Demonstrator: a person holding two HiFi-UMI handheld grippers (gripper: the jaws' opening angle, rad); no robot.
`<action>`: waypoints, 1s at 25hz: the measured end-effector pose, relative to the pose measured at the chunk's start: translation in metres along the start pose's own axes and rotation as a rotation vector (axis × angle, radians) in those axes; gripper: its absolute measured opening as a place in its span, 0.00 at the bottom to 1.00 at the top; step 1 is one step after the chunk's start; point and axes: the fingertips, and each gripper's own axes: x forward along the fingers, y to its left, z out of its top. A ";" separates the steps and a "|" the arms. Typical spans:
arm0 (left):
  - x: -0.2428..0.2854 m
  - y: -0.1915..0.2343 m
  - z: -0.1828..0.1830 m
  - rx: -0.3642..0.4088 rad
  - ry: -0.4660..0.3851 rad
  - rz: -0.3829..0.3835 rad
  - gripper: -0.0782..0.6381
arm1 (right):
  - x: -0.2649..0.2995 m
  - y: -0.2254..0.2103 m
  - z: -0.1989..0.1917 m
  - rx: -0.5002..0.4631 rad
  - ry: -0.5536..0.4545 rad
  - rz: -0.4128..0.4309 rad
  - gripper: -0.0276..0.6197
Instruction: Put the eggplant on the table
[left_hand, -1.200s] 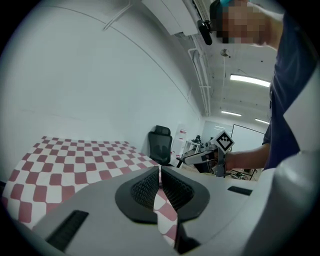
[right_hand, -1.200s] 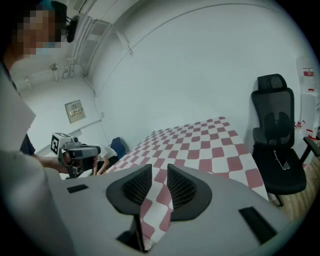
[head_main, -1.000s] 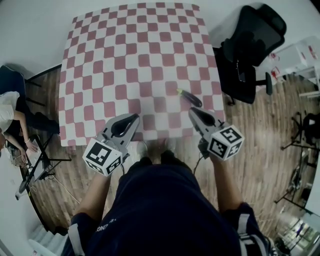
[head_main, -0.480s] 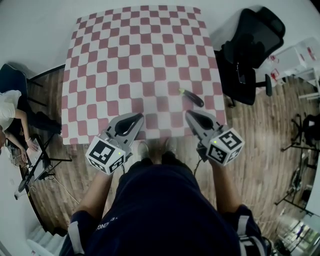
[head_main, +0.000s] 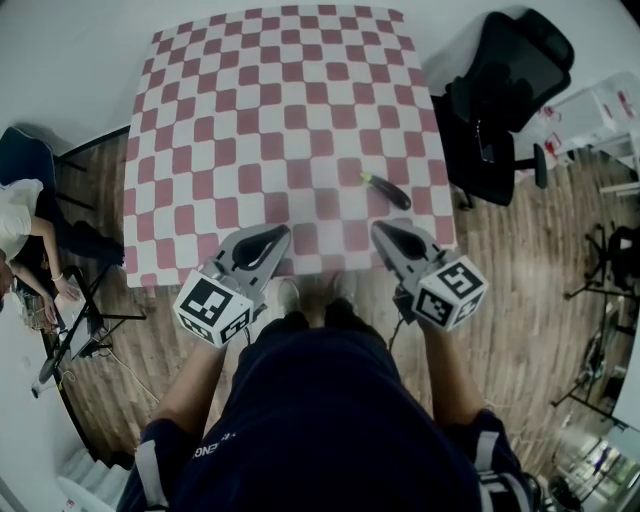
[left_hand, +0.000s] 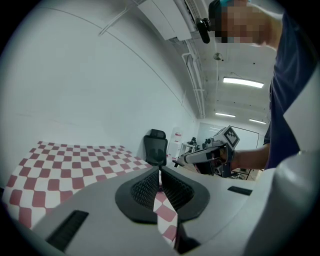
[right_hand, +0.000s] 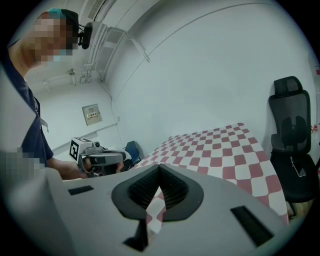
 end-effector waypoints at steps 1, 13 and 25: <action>0.001 0.000 0.000 0.000 0.002 -0.001 0.16 | 0.000 0.000 -0.001 0.002 0.002 0.000 0.07; 0.009 0.002 0.003 0.005 0.004 -0.006 0.16 | 0.006 -0.005 -0.007 -0.015 0.040 0.007 0.07; 0.018 0.009 0.002 -0.016 0.007 0.011 0.16 | 0.015 -0.016 -0.013 -0.015 0.080 0.024 0.07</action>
